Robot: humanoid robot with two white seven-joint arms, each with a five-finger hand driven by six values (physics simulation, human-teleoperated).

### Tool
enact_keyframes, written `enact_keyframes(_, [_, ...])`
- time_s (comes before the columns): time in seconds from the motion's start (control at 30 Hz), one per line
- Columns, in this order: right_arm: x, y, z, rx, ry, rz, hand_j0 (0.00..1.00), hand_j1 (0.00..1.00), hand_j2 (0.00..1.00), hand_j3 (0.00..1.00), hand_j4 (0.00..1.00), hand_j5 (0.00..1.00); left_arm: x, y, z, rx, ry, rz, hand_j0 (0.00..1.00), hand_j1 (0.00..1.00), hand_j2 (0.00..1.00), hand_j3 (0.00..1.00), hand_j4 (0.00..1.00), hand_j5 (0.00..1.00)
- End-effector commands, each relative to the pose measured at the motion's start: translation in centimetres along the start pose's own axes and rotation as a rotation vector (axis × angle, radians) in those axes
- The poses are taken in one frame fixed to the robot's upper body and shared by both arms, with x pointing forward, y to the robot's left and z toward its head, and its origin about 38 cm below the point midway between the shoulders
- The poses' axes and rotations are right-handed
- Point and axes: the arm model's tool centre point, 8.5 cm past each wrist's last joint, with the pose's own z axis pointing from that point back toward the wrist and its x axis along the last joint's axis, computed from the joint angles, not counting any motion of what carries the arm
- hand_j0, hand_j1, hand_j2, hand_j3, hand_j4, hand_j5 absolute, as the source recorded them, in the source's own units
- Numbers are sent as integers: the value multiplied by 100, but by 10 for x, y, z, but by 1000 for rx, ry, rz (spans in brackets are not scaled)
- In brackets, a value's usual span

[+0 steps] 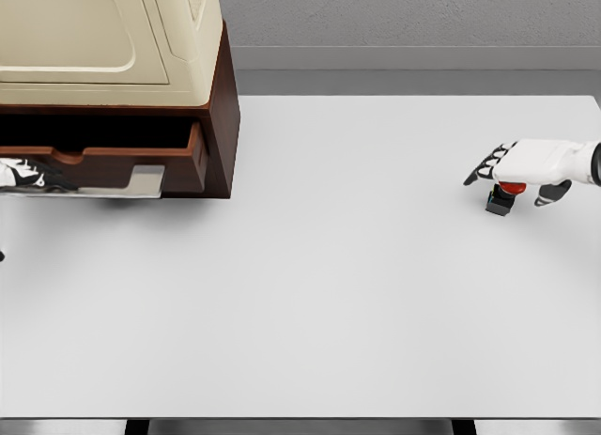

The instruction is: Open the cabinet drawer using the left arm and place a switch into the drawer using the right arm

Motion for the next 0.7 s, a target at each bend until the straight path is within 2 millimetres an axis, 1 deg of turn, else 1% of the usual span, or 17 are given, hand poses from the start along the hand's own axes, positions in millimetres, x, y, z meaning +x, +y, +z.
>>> enact_keyframes(0.0, [0,0,0,-1,1,-3,91,91,91,91,91,91,18,-10,-7,1,-168,91,100,100,100,100,100,100])
enact_keyframes(0.1, [0,2,0,8,6,5,90,90,90,90,90,90,19,-11,0,-9,-183,86,100,100,100,100,100,100])
enact_keyframes(0.33, [0,2,0,10,6,5,89,89,89,89,89,89,21,-11,8,-21,-198,76,100,100,100,100,100,100])
enact_keyframes(0.37, [0,2,0,10,6,5,87,87,87,87,87,87,21,-11,8,-19,-202,77,100,100,100,100,100,100])
enact_keyframes(0.5, [0,2,0,10,6,5,74,74,74,74,74,74,23,-9,14,-21,-206,65,100,100,100,100,100,100])
enact_keyframes(0.67, [0,2,0,10,6,5,74,74,74,74,74,74,24,-5,16,-6,-216,82,100,100,100,100,100,100])
